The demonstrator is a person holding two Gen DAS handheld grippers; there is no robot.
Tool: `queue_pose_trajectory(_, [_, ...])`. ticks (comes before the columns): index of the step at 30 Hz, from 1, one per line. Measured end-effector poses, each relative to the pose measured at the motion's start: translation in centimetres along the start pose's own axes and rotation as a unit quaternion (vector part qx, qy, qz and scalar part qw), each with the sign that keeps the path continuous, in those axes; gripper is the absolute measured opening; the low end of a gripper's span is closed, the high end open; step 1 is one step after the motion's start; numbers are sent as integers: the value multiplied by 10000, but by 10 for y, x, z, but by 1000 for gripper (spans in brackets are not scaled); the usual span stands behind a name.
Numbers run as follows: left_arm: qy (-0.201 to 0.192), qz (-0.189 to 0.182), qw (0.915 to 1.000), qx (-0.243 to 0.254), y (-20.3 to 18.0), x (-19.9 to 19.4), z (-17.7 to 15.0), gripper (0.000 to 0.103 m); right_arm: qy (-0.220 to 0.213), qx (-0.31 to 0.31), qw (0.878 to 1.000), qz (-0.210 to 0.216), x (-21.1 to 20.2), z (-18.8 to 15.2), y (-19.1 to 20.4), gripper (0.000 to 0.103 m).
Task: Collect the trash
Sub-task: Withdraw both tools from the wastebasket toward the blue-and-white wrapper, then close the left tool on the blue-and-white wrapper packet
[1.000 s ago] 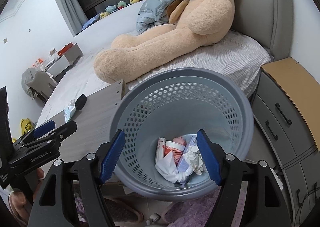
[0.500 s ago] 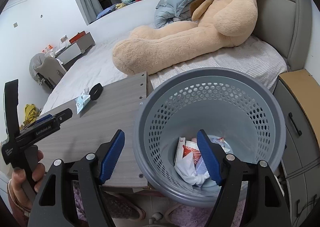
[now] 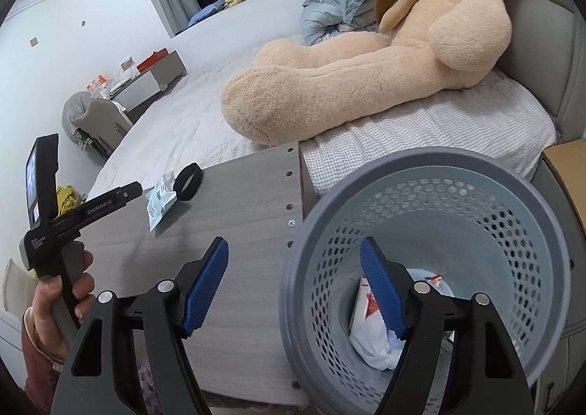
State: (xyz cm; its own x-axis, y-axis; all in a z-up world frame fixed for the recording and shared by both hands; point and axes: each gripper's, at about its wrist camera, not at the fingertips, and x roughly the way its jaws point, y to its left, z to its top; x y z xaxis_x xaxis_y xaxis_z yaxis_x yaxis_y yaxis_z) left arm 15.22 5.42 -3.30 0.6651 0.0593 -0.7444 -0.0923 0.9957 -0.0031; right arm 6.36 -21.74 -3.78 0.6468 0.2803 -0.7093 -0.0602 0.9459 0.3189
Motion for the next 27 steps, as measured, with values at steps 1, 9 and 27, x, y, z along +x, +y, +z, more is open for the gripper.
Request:
queue_pose_trajectory(1, [37,14,10000,-12,0,7,3,91,23,-4,10000,30,4,3,1,71])
queue_pose_trajectory(9, [305,155,9994,1,0,47,13,91,223,-53,9996,133,34,14,11,71])
queue_pose_trajectory(27, [517,367,9979,-122,49,46,-10,91,395,-164,9988,253,55,16,36,71])
